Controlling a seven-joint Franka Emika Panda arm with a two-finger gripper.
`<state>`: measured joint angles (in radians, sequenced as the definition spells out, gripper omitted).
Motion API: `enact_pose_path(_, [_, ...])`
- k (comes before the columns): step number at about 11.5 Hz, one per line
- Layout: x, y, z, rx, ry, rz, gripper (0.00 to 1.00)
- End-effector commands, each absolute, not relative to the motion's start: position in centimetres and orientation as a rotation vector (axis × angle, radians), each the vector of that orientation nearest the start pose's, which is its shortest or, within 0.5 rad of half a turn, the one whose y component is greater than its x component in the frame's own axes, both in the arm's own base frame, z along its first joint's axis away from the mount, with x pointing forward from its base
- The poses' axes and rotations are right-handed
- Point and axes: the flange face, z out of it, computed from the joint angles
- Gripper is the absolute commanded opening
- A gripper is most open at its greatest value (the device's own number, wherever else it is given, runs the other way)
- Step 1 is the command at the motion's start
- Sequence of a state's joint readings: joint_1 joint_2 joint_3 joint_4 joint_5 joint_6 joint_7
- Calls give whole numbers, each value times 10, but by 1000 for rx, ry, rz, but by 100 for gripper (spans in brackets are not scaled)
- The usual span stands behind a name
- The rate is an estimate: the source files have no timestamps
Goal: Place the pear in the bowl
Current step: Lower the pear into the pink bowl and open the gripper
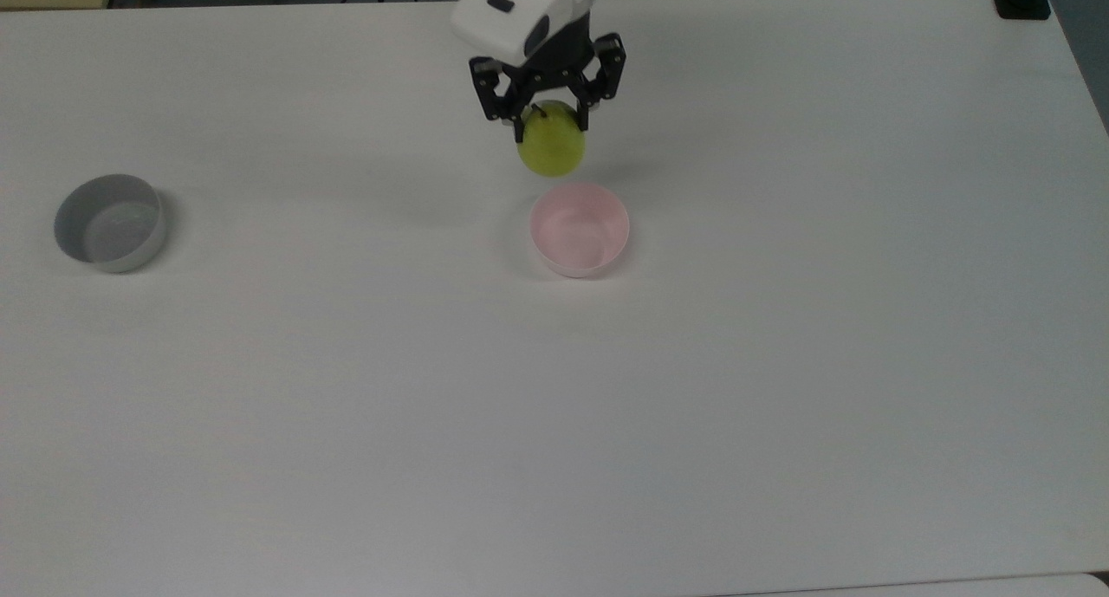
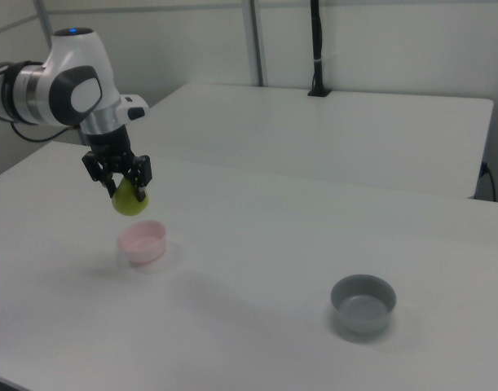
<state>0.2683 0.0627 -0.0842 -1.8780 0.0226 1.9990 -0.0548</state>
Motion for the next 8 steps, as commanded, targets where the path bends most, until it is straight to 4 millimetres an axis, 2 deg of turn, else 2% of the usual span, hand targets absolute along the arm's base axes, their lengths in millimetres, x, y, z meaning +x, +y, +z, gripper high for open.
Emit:
enact_pose_path(1, [586,125,440,-3100,-344,-132,1])
enact_pose_path(2, [589,134,427,-3102,-342,-138,1])
enact_pose_path(5, [593,141,397,-3106,-366,-156,1])
enact_pose_path(8, [598,153,375,-3104,-391,-163,1])
